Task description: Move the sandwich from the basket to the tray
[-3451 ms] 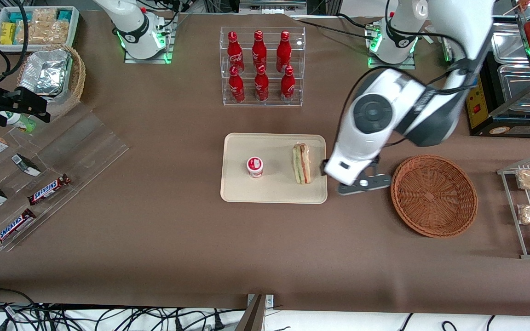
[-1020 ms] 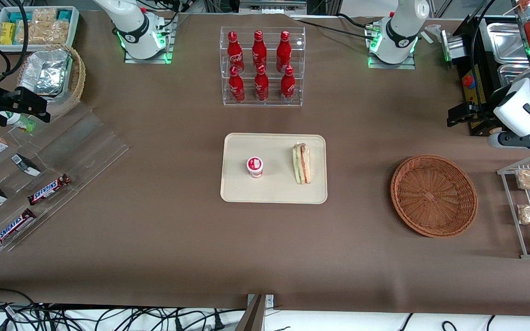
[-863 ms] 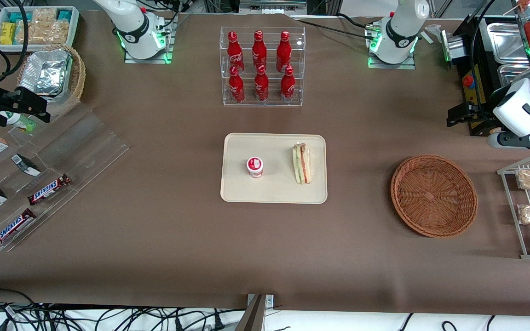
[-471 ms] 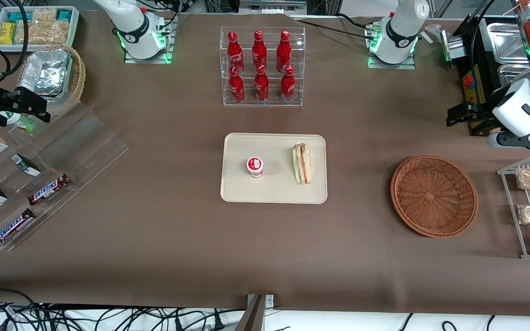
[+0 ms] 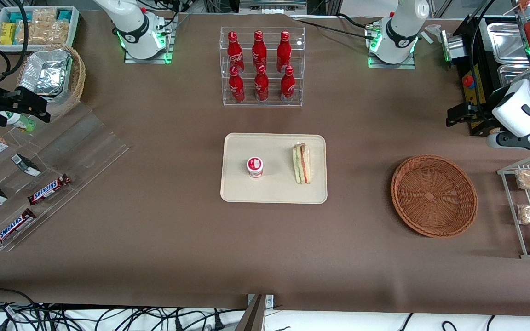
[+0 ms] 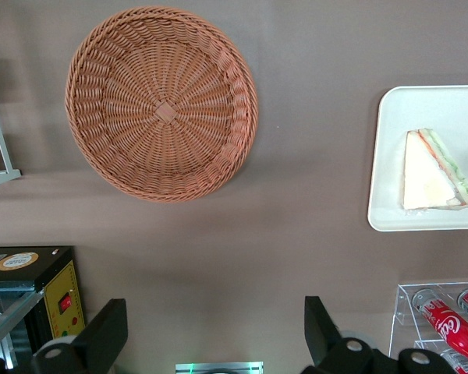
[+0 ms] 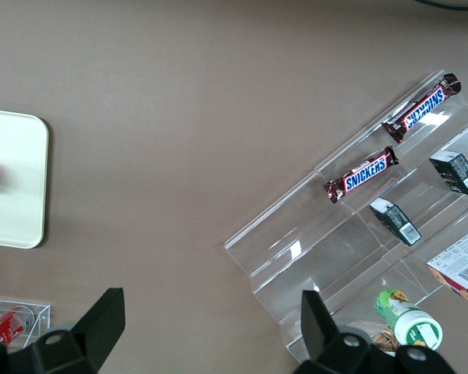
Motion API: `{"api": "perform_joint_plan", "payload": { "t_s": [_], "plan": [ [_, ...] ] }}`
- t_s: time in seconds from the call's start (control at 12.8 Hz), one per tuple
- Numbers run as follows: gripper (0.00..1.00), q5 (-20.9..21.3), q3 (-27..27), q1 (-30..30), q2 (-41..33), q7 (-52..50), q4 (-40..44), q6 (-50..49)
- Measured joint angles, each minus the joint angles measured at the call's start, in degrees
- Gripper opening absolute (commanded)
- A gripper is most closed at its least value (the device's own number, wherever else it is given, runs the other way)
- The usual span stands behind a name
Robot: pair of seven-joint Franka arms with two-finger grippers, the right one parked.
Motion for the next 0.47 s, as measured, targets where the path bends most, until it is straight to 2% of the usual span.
{"api": "perform_joint_plan", "payload": {
  "t_s": [0.47],
  "plan": [
    [1.00,0.0,0.0,0.0,0.0,0.0,0.7,0.0]
  ]
}}
